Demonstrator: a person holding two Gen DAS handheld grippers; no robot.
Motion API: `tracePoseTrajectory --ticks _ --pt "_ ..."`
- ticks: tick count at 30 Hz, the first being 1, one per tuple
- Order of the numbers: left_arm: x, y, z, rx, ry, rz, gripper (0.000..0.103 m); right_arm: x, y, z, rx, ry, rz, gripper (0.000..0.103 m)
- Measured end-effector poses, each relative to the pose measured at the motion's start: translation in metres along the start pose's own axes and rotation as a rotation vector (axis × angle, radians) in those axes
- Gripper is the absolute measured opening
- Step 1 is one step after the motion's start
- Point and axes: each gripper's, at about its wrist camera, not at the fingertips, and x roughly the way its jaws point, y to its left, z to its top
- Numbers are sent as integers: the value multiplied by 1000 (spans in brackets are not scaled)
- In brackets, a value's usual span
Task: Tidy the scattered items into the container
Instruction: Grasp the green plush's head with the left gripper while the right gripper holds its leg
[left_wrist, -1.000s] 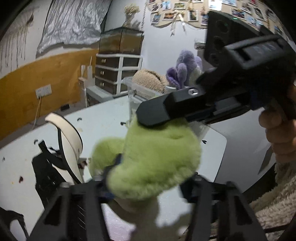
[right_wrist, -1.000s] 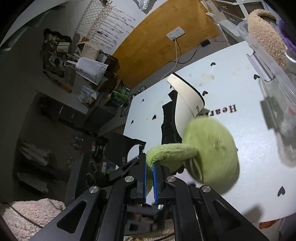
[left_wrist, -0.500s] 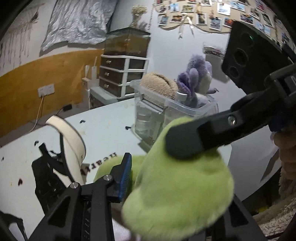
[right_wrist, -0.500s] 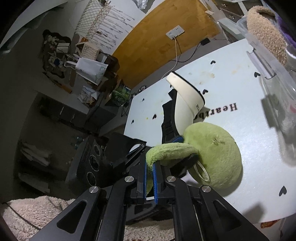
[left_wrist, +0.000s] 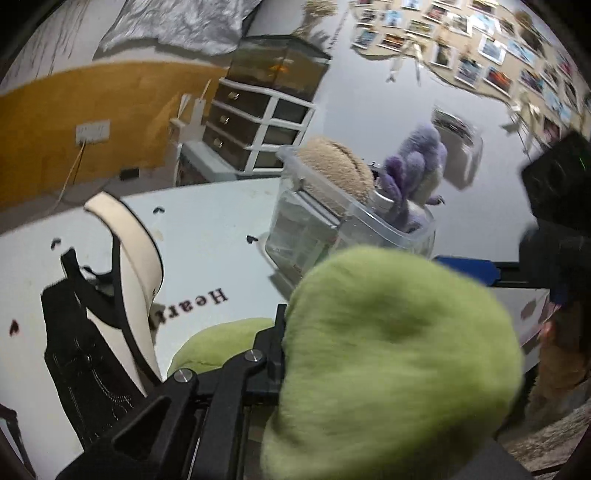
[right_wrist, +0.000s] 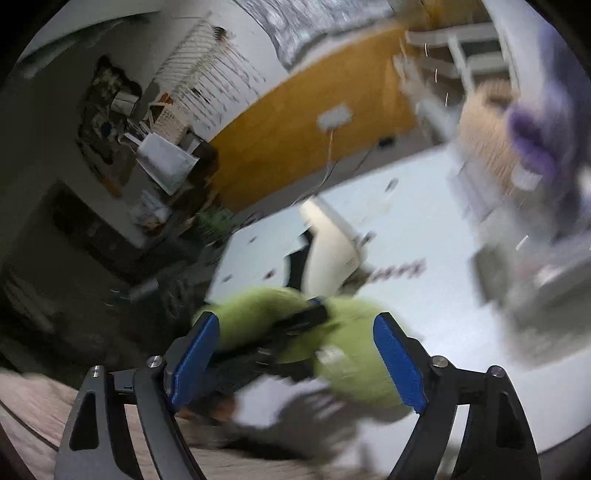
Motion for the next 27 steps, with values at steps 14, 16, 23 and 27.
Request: tracePoseTrajectory --ticks 14,16,23,27 --pt "4 19 14 -13 93 -25 7 110 16 -63 -593 202 -190 86" --pt "6 19 15 -11 99 -26 7 120 16 -62 -612 212 -199 86" --pt "9 21 23 -33 93 -42 7 132 14 -52 -647 217 -195 81" --pt "13 17 27 -42 93 -27 7 133 13 -49 -624 214 -191 62"
